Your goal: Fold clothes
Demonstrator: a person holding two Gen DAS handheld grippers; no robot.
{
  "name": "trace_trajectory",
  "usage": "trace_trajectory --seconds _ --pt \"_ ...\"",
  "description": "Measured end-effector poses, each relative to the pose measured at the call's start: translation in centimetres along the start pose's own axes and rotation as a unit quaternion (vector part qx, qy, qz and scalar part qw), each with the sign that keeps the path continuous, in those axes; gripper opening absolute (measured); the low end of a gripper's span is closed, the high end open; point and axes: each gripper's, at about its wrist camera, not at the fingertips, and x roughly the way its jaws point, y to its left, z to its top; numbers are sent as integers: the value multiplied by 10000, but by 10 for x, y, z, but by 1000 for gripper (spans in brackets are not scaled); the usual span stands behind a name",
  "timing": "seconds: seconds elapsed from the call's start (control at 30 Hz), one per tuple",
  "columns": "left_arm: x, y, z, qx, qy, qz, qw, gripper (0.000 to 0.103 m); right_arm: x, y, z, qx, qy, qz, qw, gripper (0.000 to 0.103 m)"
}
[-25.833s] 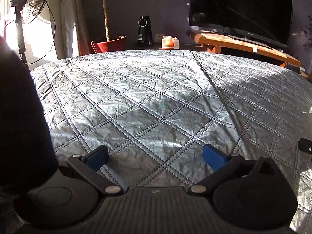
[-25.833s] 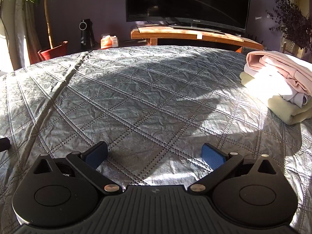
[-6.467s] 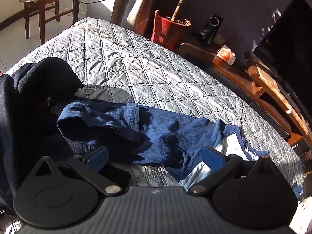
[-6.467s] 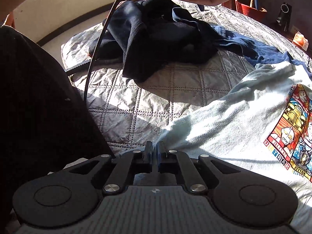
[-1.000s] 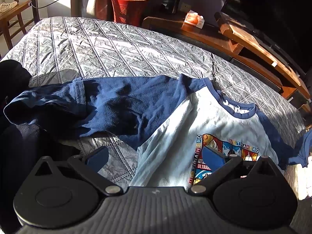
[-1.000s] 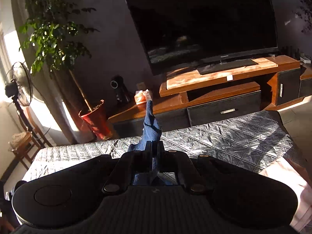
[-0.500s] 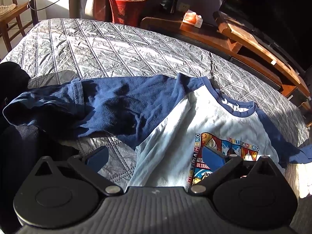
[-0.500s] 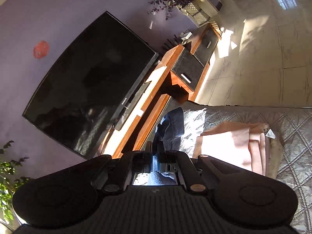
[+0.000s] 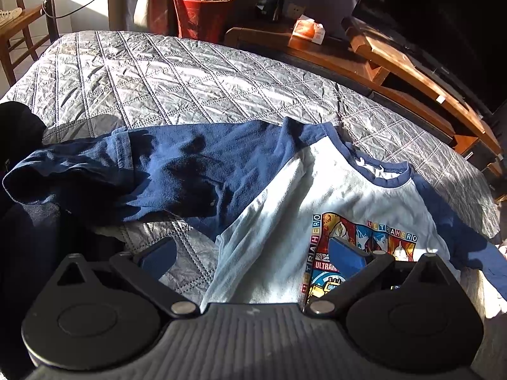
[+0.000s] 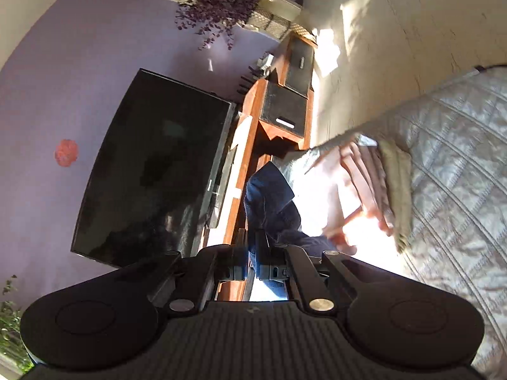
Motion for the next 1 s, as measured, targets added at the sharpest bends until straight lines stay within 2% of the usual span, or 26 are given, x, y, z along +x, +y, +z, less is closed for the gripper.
trace_trajectory --seconds 0.13,0.27,0.33,0.37,0.4,0.43,0.53,0.63,0.67,0.7,0.73,0.77,0.8,0.83,0.87,0.9,0.93,1.0 --pt "0 -3 -2 51 11 -1 10000 102 -27 -11 -53 95 533 117 9985 8" --pt "-1 -2 -1 46 -9 -17 10000 102 -49 -16 -120 -14 1433 121 9896 11" --pt "-2 1 0 -8 -18 -31 10000 102 -60 -22 -162 -543 2081 -65 9766 19" --pt "-3 2 1 -35 -22 -38 10000 102 -62 -28 -180 -686 2414 -278 9676 24" --pt "-3 4 2 -62 -26 -45 10000 102 -62 -35 -193 -700 2714 -481 9587 36" --pt "-4 5 2 -89 -30 -52 9999 102 -63 -38 -203 -737 2989 -528 9500 39" --pt "-6 8 3 -97 -46 -65 9999 102 -71 -16 -225 -1704 3666 -130 9146 41" --pt "-8 11 5 -136 -62 -76 9999 102 -67 29 -201 -2675 3225 547 9063 49" --pt "-8 12 5 -144 -63 -71 9999 102 -55 43 -190 -3203 2953 730 8972 60" --pt "-8 13 5 -152 -63 -66 9998 102 -39 56 -179 -3882 2678 836 8778 73" --pt "-8 13 5 -153 -57 -64 9998 102 -26 63 -174 -4619 2318 684 8534 74" --pt "-7 12 5 -148 -48 -64 9999 102 -12 69 -171 -5330 1924 478 8225 71" --pt "-7 12 5 -135 -43 -63 9999 102 1 75 -167 -5999 1516 268 7851 66" --pt "-7 11 4 -118 -40 -61 9999 102 18 73 -166 -6422 1391 98 7537 64" --pt "-6 10 4 -102 -38 -60 9999 102 35 67 -163 -6544 1528 -97 7405 62" --pt "-6 9 4 -94 -39 -59 9999 102 53 61 -160 -6611 1704 -298 7301 53" --pt "-5 8 4 -91 -40 -58 9999 102 64 53 -159 -6642 1811 -397 7242 49" --pt "-4 7 4 -89 -32 -55 9999 102 79 39 -165 -6847 1877 -519 7023 48"
